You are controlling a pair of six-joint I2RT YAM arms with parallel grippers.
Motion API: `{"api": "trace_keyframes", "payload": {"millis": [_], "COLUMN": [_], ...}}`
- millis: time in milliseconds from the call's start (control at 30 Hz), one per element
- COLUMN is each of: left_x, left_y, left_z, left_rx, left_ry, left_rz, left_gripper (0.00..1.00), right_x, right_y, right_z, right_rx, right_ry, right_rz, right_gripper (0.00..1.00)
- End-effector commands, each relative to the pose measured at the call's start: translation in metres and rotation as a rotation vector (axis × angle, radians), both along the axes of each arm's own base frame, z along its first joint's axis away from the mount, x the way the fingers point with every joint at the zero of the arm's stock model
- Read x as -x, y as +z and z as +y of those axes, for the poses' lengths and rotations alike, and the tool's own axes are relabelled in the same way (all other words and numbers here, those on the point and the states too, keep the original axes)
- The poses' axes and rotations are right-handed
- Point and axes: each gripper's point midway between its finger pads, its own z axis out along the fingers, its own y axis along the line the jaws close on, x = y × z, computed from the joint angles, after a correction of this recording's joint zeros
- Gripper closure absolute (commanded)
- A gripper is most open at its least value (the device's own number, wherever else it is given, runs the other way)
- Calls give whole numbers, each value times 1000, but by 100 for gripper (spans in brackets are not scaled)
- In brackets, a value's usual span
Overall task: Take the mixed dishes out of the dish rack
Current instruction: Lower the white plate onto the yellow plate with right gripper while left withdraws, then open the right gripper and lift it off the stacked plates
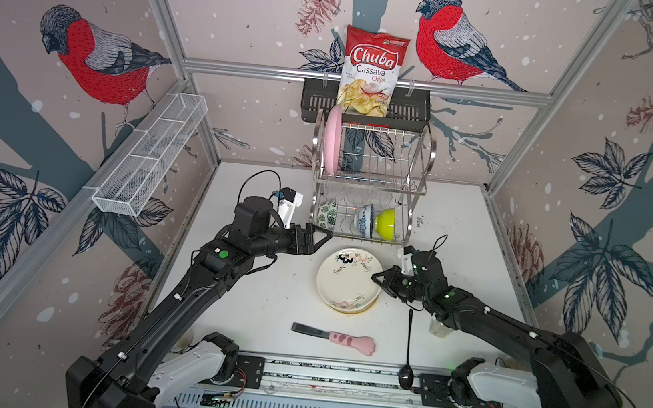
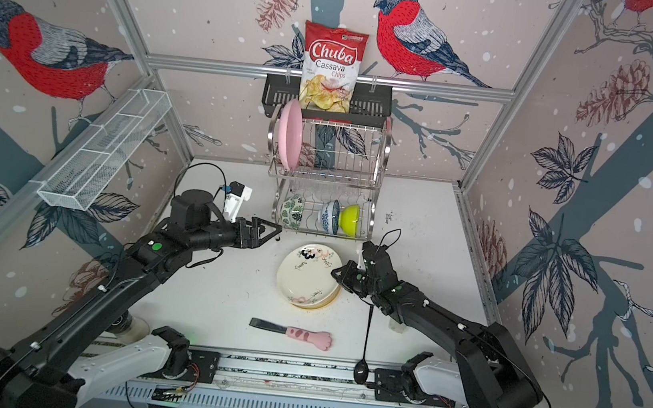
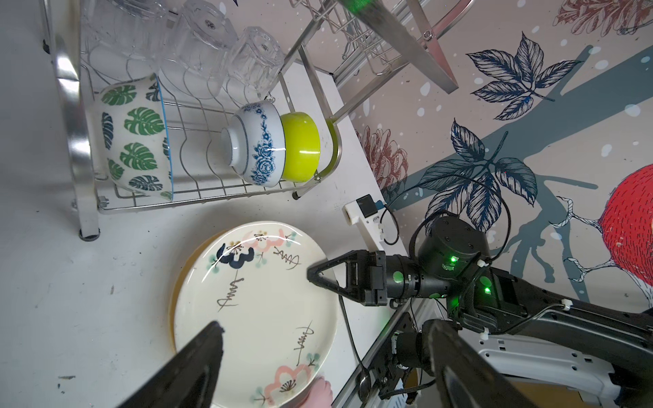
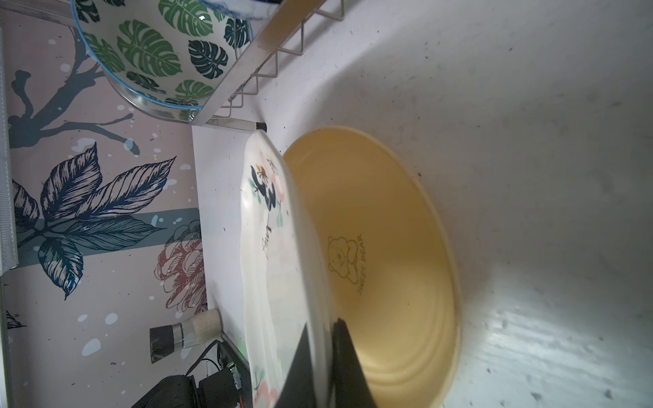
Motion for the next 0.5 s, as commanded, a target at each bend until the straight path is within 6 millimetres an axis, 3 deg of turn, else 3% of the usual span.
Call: {"api": "trace_keyframes", "payload": {"millis": [0, 267, 467], "left_x": [1, 0, 0], "left_y": [2, 0, -1], "left_z": [0, 0, 0], "left_rx": [-2, -4, -5], "left_ry": [-4, -4, -3], "left_rz": [-16, -12, -9], "left_gripper": [10, 10, 10], "right_x": [-8, -1, 4], "right_y": [15, -3, -14], "right_z": [15, 19, 11], "right_rx": [-68, -67, -44], "right_ry": [41, 62, 43], "right_rz": [-77, -49, -34], "right_gripper": [100, 98, 83]}}
